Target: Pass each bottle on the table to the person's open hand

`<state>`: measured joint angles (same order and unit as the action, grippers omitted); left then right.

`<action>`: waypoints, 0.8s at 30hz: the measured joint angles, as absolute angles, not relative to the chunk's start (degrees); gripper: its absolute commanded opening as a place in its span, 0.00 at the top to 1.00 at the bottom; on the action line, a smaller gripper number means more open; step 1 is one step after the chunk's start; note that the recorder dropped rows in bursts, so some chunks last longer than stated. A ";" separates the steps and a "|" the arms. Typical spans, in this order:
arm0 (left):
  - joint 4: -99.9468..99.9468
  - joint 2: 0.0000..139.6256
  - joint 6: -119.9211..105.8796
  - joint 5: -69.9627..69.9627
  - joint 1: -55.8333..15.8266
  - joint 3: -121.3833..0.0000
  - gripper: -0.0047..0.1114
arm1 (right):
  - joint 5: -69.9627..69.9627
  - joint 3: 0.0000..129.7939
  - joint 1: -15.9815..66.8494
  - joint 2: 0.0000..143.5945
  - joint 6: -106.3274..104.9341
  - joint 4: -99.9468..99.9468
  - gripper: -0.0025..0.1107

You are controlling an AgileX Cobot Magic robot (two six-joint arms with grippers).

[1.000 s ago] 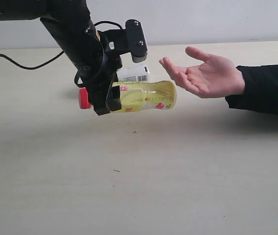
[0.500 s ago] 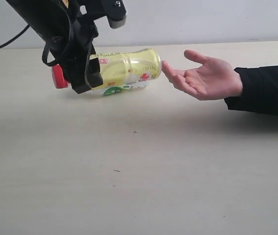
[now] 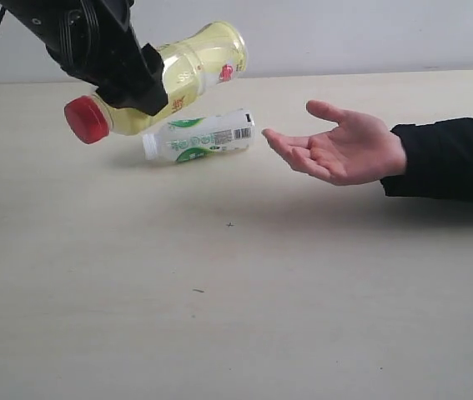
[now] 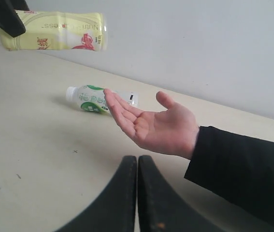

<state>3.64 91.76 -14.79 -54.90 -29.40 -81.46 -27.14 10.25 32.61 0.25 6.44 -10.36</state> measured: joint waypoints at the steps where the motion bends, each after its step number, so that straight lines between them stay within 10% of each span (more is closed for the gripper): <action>1: 3.77 91.76 -13.54 -55.05 -29.87 -81.46 0.96 | -27.14 10.25 32.61 0.25 6.44 -10.36 0.97; 24: 3.74 91.91 21.96 -49.63 -42.06 -80.06 0.96 | -27.14 10.25 32.61 0.25 6.44 -10.36 0.97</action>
<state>3.74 91.91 21.96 -49.63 -42.06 -80.06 -27.14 10.25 32.61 0.25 6.44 -10.36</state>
